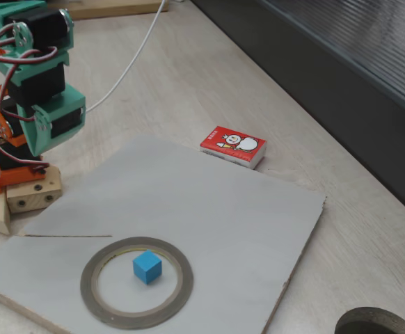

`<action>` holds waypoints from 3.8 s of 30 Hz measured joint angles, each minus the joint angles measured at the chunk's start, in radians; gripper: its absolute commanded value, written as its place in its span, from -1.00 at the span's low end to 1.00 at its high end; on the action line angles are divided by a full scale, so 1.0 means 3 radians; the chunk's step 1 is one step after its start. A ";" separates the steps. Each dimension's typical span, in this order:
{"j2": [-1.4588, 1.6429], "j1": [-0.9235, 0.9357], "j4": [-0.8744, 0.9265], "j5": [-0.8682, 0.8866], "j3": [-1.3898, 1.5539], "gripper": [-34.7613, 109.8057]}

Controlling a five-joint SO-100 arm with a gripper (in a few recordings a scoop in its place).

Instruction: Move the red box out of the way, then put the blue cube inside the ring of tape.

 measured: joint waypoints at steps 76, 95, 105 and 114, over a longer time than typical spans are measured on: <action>0.0823 0.0010 -0.0833 0.0005 0.1125 -0.51; 0.0823 0.0015 -0.0833 0.0005 0.1125 -0.51; 0.0823 0.0015 -0.0833 0.0005 0.1125 -0.51; 0.0823 0.0015 -0.0890 0.0005 0.1125 -0.51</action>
